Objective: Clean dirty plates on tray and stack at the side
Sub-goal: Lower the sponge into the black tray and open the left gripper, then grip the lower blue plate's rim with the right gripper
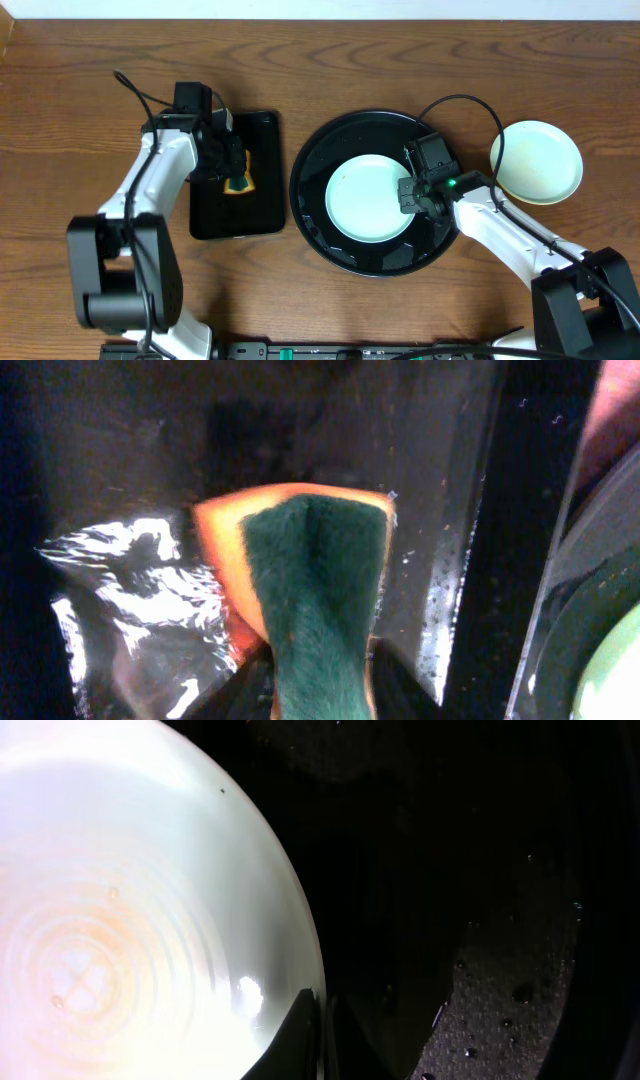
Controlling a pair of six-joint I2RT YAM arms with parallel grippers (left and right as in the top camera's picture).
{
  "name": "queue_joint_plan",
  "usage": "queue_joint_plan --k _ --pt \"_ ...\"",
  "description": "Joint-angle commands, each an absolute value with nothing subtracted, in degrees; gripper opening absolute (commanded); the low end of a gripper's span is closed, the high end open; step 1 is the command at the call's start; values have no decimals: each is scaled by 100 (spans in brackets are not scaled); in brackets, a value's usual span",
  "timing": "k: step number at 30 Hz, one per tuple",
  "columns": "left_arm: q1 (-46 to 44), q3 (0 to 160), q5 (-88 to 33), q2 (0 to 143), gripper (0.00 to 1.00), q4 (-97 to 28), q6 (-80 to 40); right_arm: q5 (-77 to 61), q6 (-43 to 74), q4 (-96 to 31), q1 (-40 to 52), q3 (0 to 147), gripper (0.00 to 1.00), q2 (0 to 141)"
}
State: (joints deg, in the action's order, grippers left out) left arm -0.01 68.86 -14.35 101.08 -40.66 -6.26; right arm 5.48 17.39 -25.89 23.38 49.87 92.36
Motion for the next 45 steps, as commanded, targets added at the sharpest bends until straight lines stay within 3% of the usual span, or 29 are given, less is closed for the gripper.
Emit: queue_joint_plan --k 1,3,7,27,45 --pt "-62 6858 -956 10033 57 -4191 -607 746 1774 -2558 2359 4995 1 9249" --pt "-62 6858 -956 10036 64 -4287 -607 746 1774 -2554 2359 4995 1 9249" --pt "-62 6858 -956 10036 69 -4324 -607 746 1774 -2552 2359 4995 1 9249" --pt "-499 6858 -978 10036 69 -4600 -607 703 1778 -2364 2366 4969 1 9306" --pt "-534 6858 -980 10036 69 -4622 -609 187 1973 -1629 2366 4198 13 9314"
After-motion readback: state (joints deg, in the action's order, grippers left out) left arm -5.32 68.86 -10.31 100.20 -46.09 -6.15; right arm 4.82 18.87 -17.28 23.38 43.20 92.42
